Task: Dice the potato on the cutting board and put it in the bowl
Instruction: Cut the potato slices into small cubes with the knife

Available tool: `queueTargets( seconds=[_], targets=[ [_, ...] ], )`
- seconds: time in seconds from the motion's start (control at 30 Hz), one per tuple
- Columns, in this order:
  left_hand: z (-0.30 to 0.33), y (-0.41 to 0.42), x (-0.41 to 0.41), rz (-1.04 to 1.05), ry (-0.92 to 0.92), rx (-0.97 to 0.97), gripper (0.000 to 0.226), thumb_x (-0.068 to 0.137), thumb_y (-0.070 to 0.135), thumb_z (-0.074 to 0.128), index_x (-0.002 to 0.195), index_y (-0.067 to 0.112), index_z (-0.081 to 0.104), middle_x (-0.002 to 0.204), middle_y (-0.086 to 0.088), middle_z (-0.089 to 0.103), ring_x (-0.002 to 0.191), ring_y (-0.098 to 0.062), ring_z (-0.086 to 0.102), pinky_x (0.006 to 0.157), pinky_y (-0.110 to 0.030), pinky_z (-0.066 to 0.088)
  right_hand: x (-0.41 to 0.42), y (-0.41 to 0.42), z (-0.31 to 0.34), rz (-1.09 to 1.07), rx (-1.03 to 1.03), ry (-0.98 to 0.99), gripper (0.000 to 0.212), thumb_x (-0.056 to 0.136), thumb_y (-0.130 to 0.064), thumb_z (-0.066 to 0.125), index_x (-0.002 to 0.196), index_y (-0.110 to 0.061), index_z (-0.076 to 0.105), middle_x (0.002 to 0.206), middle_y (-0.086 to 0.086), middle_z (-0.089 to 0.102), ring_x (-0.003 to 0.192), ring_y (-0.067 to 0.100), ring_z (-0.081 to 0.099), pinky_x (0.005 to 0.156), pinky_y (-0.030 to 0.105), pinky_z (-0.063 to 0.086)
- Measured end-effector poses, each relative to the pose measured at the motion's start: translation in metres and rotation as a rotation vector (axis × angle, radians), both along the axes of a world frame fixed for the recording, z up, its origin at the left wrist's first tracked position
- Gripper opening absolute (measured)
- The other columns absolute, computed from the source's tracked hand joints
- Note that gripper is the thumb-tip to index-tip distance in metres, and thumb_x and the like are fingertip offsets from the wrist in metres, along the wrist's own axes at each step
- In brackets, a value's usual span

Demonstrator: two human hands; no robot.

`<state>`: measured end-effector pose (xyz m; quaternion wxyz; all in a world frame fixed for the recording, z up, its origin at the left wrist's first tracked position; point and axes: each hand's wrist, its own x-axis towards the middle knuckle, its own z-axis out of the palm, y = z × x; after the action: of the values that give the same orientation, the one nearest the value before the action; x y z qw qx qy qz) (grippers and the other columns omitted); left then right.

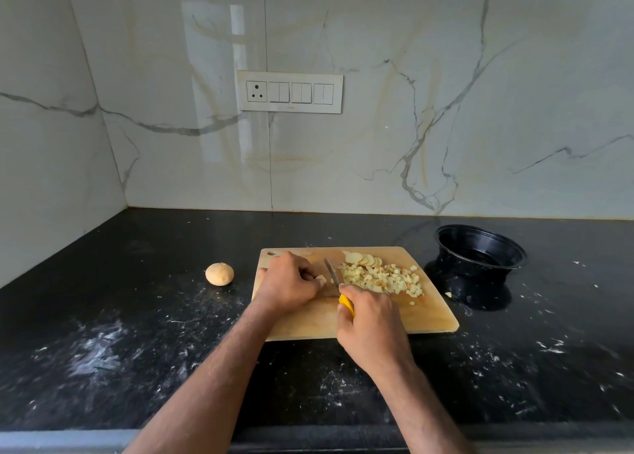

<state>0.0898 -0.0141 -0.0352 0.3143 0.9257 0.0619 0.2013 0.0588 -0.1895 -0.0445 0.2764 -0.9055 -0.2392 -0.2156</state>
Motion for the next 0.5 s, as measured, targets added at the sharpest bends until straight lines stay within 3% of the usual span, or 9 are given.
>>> queueTargets(
  seconds=[0.2,0.33,0.43,0.5],
  targets=[
    [0.0005,-0.0014,-0.0017,0.019,0.006,0.014,0.007,0.078,0.021,0.075,0.082,0.024,0.080,0.071,0.017,0.069,0.073,0.001,0.059,0.057,-0.010,0.034,-0.0019,0.0018,0.0000,0.011,-0.022,-0.006,0.030,0.088,-0.024,0.068,0.118,-0.020,0.073,0.096,-0.008,0.077,0.079,0.007,0.071,0.068,0.007,0.044],
    [0.0011,-0.0040,-0.0016,0.063,0.025,0.006,0.006,0.077,0.024,0.074,0.081,0.025,0.079,0.072,0.016,0.069,0.079,-0.003,0.058,0.072,-0.029,0.032,-0.0043,0.0024,0.0003,0.021,-0.009,0.008,0.030,0.088,-0.024,0.070,0.118,-0.019,0.073,0.097,-0.008,0.077,0.080,0.007,0.072,0.066,0.002,0.039],
    [0.0007,-0.0042,-0.0010,0.070,0.027,0.016,0.008,0.079,0.025,0.074,0.085,0.025,0.079,0.076,0.015,0.069,0.082,-0.005,0.059,0.067,-0.020,0.029,-0.0039,0.0017,-0.0007,0.030,-0.008,0.005,0.032,0.088,-0.023,0.071,0.119,-0.018,0.073,0.097,-0.007,0.077,0.080,0.007,0.072,0.062,-0.003,0.034],
    [0.0004,-0.0038,-0.0010,0.067,0.023,0.013,0.009,0.080,0.024,0.074,0.086,0.025,0.080,0.078,0.015,0.071,0.080,-0.004,0.059,0.061,-0.012,0.027,-0.0032,0.0019,-0.0009,0.042,-0.010,0.001,0.032,0.088,-0.023,0.071,0.120,-0.018,0.073,0.099,-0.006,0.077,0.081,0.007,0.072,0.065,0.000,0.041]
  ],
)
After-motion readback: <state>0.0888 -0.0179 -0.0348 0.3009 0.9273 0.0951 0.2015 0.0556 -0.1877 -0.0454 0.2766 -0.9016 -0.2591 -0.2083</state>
